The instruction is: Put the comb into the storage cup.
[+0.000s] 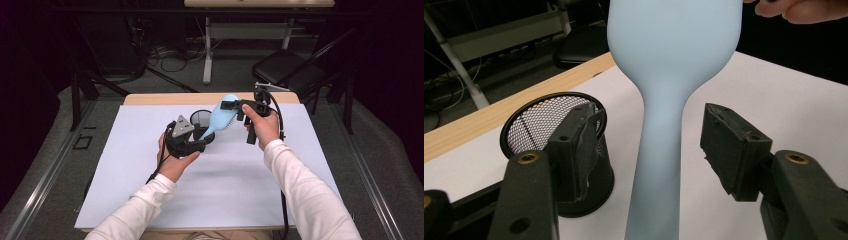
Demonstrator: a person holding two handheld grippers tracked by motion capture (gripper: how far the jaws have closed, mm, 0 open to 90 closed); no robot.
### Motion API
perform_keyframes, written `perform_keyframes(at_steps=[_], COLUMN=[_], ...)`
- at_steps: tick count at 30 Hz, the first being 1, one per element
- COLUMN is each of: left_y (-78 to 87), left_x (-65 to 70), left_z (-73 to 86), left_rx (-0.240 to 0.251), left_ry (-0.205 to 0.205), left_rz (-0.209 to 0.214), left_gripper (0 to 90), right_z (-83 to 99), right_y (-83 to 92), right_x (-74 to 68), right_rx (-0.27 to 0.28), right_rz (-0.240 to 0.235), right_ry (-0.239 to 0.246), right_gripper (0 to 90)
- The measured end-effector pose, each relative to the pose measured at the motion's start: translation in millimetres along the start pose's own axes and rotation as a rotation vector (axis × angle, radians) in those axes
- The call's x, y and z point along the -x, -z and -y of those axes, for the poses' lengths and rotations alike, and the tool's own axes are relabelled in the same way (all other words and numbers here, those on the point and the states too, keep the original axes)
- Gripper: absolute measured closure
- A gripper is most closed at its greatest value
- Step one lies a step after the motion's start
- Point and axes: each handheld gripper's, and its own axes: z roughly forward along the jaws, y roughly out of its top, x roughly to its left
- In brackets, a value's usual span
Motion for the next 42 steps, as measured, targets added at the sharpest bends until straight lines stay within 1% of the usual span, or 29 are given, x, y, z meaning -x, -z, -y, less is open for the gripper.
perform_keyframes(at_steps=[8,13,16,18,20,21,22,24,26,29,32,34,37,41,42], left_y=[3.2,5.5,6.8,7.7,7.8,8.1,8.5,8.4,9.4,10.7,12.0,12.3,13.7,14.9,15.3], left_x=[-1.7,-4.5,-6.2,-7.9,-9.9,-11.3,-12.4,-14.3,-15.9,-17.9,-18.8,-19.6,-20.3,-21.4,-21.3], left_z=[0.5,0.9,0.9,1.5,2.0,2.7,3.1,4.3,5.2,5.5,5.4,5.6,5.9,6.4,6.4], left_rx=[-0.006,-0.006,-0.008,-0.005,-0.005,-0.006,-0.009,-0.009,-0.011,-0.009,-0.01,-0.008,-0.006,-0.009,-0.011], left_ry=[0.009,0.028,0.029,0.025,0.036,0.042,0.04,0.05,0.052,0.062,0.08,0.088,0.095,0.106,0.106], left_rz=[-0.01,-0.016,-0.019,-0.032,-0.028,-0.032,-0.035,-0.029,-0.042,-0.041,-0.036,-0.025,-0.022,-0.014,-0.018], left_gripper=[39.2,39.2,39.3,39.3,39.4,39.4,39.3,40.4,40.4,40.4,40.2,39.5,37.3,29.7,27.7], right_z=[-0.5,-1.1,-1.6,-2.0,-2.3,-2.4,-2.5,-2.7,-2.7,-2.8,-3.0,-3.2,-3.4,-4.2,-4.4], right_y=[1.7,3.3,4.4,5.1,5.7,6.0,6.3,6.7,6.8,6.8,6.9,7.2,8.1,10.0,10.6], right_x=[1.4,1.8,2.3,2.9,3.2,3.5,3.7,4.3,4.6,4.8,4.8,4.4,4.2,4.1,3.9], right_rx=[0.006,0.013,0.015,0.017,0.02,0.022,0.023,0.025,0.024,0.024,0.028,0.031,0.036,0.042,0.044], right_rz=[0.007,0.009,0.013,0.016,0.017,0.018,0.018,0.02,0.021,0.022,0.022,0.022,0.023,0.029,0.028], right_ry=[0.005,0.001,0.003,0.008,0.006,0.006,0.006,0.008,0.005,0.005,0.005,0.004,0.005,0.007,0.006], right_gripper=[49.5,49.5,49.5,49.5,49.5,49.5,49.5,49.5,49.5,49.5,49.5,49.5,49.5,49.5,49.5])
